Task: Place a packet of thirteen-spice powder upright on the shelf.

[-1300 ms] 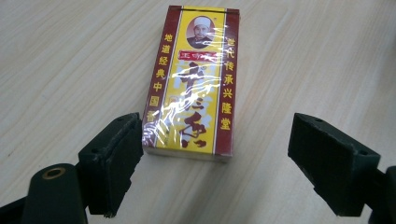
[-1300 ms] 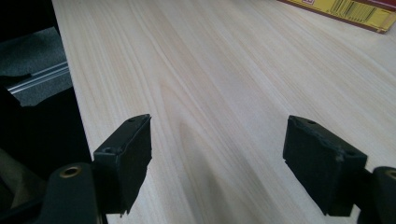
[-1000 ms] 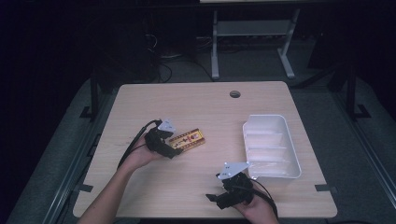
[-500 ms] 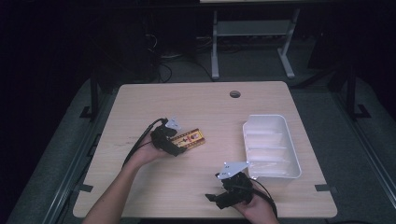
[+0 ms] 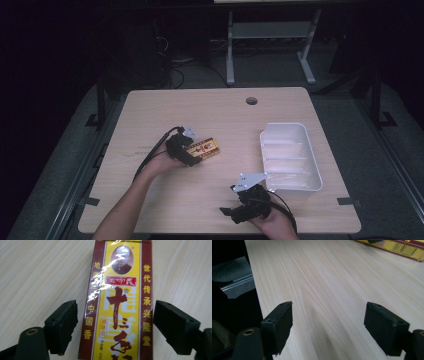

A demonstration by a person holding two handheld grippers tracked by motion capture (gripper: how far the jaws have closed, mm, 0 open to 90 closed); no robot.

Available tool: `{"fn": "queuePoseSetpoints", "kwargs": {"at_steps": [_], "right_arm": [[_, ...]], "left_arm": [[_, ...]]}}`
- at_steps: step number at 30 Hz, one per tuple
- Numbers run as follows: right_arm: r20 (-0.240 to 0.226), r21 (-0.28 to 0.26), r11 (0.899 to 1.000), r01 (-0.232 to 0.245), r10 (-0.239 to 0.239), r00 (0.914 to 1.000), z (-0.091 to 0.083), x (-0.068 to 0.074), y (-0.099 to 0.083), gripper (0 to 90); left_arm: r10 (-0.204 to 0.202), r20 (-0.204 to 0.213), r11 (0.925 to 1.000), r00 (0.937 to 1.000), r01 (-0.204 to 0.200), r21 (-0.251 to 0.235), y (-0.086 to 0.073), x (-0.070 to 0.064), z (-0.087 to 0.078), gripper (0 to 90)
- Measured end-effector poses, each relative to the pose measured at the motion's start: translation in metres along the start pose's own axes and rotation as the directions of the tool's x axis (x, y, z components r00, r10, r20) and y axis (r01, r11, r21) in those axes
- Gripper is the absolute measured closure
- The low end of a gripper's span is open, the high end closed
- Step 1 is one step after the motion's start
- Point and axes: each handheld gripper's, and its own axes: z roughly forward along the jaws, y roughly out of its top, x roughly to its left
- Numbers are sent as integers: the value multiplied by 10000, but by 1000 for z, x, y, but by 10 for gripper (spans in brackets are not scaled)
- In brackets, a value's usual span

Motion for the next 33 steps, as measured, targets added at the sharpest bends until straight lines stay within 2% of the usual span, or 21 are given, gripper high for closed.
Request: {"fn": "queuePoseSetpoints", "kwargs": {"at_steps": [1,9,16,22,26,27,33], "right_arm": [[-1,-19,10000,-31,31,10000,0,0,1,224],[87,-92,9999,-68,69,9999,-1,-2,1,221],[98,-197,9997,-129,131,9999,-2,-2,1,220],[80,-224,9997,-139,141,9999,-2,-3,2,221],[80,-206,9997,-126,128,9999,-1,-2,2,221],[70,-216,9997,-123,124,9999,0,-2,3,221],[23,-220,9997,-107,108,9999,0,0,4,220]], "left_arm": [[-34,123,10000,9999,34,44,0,1,1,216],[-45,287,9996,9996,37,278,-2,1,4,283],[-133,336,9996,9993,125,241,-2,2,2,318],[-166,179,9994,9997,160,318,-2,1,-1,324],[-178,287,9998,9994,176,90,-3,0,-6,324],[-251,474,9996,9986,256,-91,-4,-1,-9,324],[-52,320,9995,9995,63,-321,-7,-6,-23,325]]}}
